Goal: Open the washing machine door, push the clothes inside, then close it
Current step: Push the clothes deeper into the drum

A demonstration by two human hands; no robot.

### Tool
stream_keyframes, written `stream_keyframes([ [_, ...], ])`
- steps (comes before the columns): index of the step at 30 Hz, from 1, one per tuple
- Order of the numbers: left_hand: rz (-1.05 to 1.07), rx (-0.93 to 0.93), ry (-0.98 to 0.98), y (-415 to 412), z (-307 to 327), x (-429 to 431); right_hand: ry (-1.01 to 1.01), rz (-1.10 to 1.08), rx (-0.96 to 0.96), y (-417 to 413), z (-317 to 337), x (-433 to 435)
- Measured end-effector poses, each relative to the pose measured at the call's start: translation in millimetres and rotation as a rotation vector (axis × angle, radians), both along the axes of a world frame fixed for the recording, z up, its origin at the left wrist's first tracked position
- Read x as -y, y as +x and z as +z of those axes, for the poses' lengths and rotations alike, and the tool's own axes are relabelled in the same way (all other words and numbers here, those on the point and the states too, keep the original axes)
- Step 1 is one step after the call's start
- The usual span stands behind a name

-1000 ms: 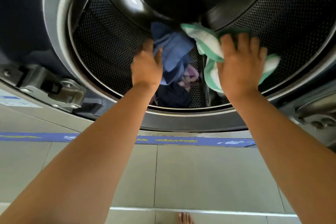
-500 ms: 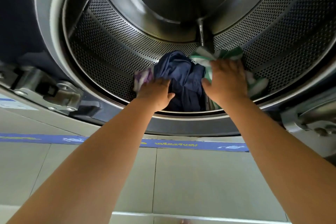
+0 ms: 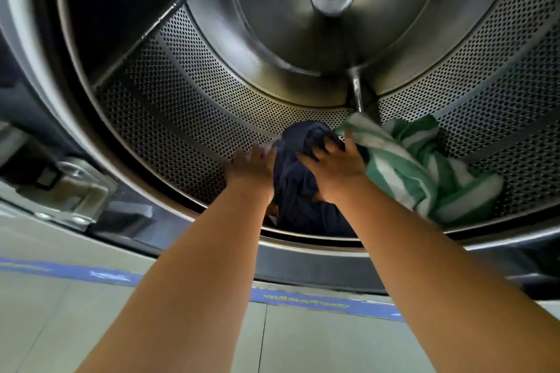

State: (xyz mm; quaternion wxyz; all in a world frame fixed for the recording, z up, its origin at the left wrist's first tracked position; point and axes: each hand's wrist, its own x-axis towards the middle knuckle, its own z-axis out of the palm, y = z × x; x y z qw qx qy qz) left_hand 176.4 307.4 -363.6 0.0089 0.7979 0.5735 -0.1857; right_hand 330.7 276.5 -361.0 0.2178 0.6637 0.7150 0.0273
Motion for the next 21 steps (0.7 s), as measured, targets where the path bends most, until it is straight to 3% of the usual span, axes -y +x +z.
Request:
stream_keyframes([
  [3,-0.039,-0.028,-0.051,4,-5,1,-0.047,-0.068,0.145,12,2,7],
  [9,-0.125,-0.098,-0.078,2,-10,-13,-0.064,-0.067,0.162,20,1,15],
  [12,-0.122,-0.284,-0.005,2,-4,-16,-0.039,-0.042,0.137,16,0,18],
  [15,0.037,-0.405,0.2,-8,18,-30,-0.006,-0.011,0.069,11,0,19],
  [17,0.222,-0.376,0.265,-23,37,-44,-0.007,-0.031,-0.018,5,3,19],
  [21,0.431,-0.283,0.225,-35,41,-56,0.147,-0.082,-0.2,-12,7,16],
])
